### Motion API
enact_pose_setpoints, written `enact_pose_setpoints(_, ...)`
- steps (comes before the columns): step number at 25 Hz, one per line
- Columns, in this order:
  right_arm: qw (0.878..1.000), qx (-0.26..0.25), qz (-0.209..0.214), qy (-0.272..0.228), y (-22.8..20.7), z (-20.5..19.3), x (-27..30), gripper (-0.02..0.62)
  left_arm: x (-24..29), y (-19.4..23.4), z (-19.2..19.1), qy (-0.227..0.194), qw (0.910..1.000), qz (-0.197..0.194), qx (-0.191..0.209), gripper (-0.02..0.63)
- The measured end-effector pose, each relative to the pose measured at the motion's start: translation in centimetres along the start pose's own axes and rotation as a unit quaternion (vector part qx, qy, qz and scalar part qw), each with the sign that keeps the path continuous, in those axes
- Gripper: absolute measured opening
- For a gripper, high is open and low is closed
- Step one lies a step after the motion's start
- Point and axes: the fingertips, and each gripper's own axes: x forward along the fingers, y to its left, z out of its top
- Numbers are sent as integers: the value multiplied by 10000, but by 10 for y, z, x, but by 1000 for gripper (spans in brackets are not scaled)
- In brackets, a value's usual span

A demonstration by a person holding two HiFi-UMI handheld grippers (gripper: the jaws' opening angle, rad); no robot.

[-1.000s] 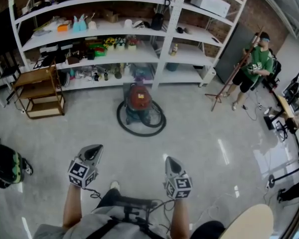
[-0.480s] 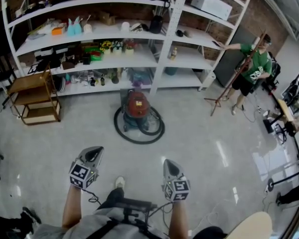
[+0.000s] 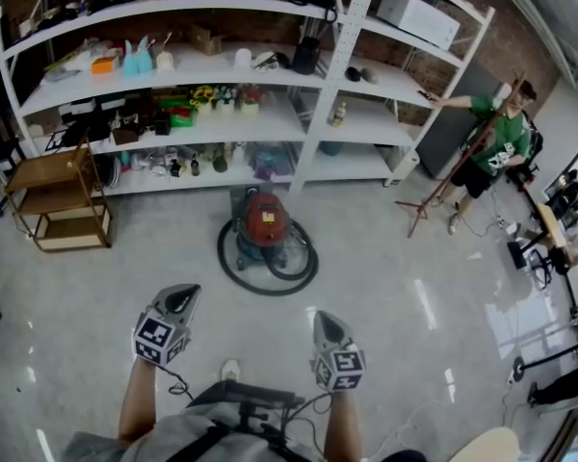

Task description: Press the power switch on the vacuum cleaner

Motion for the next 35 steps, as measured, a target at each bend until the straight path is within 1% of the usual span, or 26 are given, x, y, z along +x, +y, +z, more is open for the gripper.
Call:
enact_pose_setpoints(4, 10000, 31, -36, -70, -3, 19, 30, 5, 22, 29, 5, -23, 10000, 4, -3, 8)
enact_pose_setpoints(8, 9999, 29, -97, -8, -11, 24, 57, 5, 45, 50, 13, -89, 9999, -70, 21, 8)
enact_pose_setpoints(12, 9998, 72, -123, -142, -14, 37, 82, 5, 66, 70, 21, -112, 9998, -109, 105, 8)
enact_pose_setpoints(17, 9998, 20, -128, -160, -20, 42, 104, 5, 86, 80, 29, -170, 9996, -153, 154, 8)
enact_pose_setpoints(23, 9998, 43, -143, -161, -33, 49, 119, 5, 103, 92, 30, -198, 9997, -84, 77, 8)
enact_pose_setpoints(27, 9998, 66, -146, -124, -41, 51, 132, 5, 116, 97, 33, -192, 9997, -89, 107, 8)
enact_pose_setpoints(31, 9999, 65, -59, -107, -48, 54, 155, 5, 135, 110, 33, -172, 9998, -27, 63, 8)
enact_pose_setpoints(35, 9999, 69, 10, -92, -65, 56, 184, 5, 162, 125, 31, -133, 9999, 91, 2, 8)
